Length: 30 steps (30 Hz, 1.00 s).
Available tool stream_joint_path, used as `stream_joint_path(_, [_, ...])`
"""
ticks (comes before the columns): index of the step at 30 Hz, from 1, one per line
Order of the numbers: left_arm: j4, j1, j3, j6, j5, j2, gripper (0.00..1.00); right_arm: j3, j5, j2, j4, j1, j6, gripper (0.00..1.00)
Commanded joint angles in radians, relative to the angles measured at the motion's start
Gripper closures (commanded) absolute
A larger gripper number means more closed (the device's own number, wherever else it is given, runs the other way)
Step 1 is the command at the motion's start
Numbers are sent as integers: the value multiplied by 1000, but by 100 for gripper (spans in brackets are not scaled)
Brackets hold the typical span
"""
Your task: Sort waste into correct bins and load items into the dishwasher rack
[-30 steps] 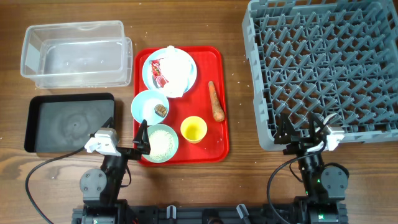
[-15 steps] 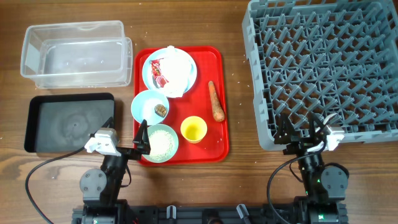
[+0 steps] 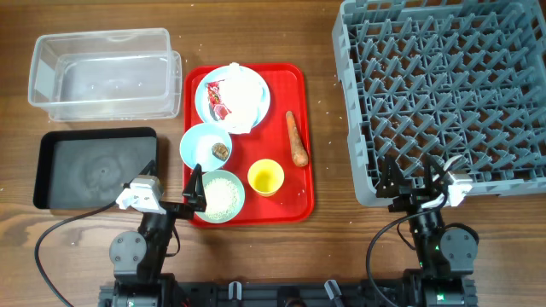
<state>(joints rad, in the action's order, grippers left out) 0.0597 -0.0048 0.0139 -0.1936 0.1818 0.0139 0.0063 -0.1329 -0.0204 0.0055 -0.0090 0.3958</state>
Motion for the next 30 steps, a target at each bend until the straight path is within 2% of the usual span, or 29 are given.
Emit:
stream_joint_path(1, [0,-5,-8,6,8,-9,0,-1,10,3,4,-1,7,0])
stream_joint_path(4, [-1,-5,-8,6,8,-9,0,-1,10,3,24,-1,8,0])
stream_joint_path(10, [-8,-5,-8,-3,14,-9,0,-1,-27,3,7,0,196,0])
stream_joint_path(12, [-77,-5,-8,-55,117,-9,0,-1,-116,3,58,0,255,0])
stream_joint_path(14, [-166,-5,-7,-60,222,-9,0,0,-222,3,168,0,168,0])
stream_joint_path(17, [-174,-4,38,-101,229,-2,0,42,-299,1,200,-1,80,0])
stream_joint_path(20, [-67,-5,169,-102,224,63,0,142,-311,-41,126,-1,14,0])
stream_joint_path(23, [96,-5,370,-79,218,212,0,277,-314,-145,44,0,-35,0])
stream_joint_path(26, [293,-5,613,-38,218,404,0,434,-322,-281,-68,0,-64,0])
stream_joint_path(30, [652,-5,985,35,218,690,0,650,-355,-475,-268,0,-135,0])
